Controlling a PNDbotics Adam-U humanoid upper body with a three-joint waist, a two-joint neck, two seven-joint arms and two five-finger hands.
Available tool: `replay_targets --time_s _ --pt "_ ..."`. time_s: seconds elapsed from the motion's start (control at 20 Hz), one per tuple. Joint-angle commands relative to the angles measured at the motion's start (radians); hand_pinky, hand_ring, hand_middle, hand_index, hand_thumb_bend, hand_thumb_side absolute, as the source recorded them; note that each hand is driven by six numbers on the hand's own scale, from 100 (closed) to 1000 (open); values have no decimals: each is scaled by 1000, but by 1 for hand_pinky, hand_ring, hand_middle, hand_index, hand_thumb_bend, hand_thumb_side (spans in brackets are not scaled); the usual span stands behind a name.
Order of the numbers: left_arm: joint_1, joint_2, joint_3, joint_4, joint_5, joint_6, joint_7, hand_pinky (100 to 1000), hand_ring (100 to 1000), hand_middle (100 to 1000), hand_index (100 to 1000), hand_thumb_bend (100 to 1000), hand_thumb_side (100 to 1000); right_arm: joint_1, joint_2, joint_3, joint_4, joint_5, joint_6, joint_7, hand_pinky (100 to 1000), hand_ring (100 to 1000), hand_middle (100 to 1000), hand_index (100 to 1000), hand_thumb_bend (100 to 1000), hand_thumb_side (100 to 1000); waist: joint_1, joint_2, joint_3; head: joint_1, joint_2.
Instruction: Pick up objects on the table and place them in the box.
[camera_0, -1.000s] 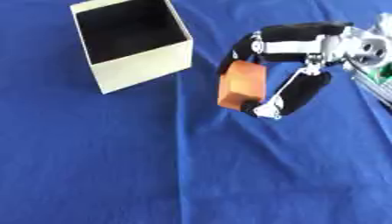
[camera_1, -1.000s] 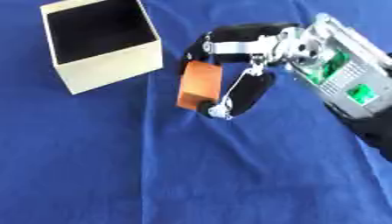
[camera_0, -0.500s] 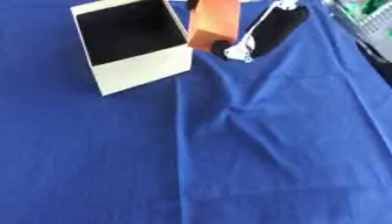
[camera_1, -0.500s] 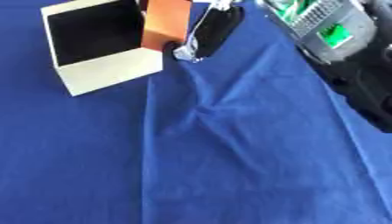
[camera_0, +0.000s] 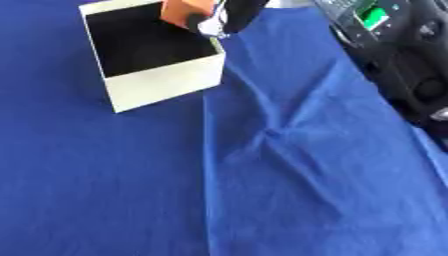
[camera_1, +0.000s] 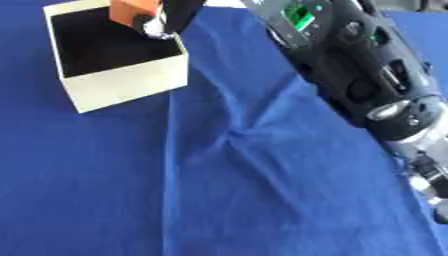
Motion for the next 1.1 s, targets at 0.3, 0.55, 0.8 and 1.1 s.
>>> replay_targets --time_s 0.3,0.55,0.8,1.1 --pt "-18 21 -3 -14 11 -1 -15 481 533 627 712 272 715 -68 70 -94 178 70 -76 -104 665 724 683 727 100 142 -26 -16 71 -53 -27" --pt "-22 18 -2 -14 14 0 -16 480 533 626 711 269 715 -83 96 -105 280 94 -134 -134 661 721 680 726 100 144 -43 -7 104 -60 -34" --pt "-19 12 1 -14 13 3 -16 480 532 626 711 265 715 -73 105 -79 319 107 -173 -118 664 732 689 727 100 139 -49 2 101 -50 -24" --pt "-18 8 2 -14 14 4 -17 480 532 626 711 263 716 -51 106 -65 341 120 -174 -85 666 739 695 723 100 143 -44 1 98 -45 -20"
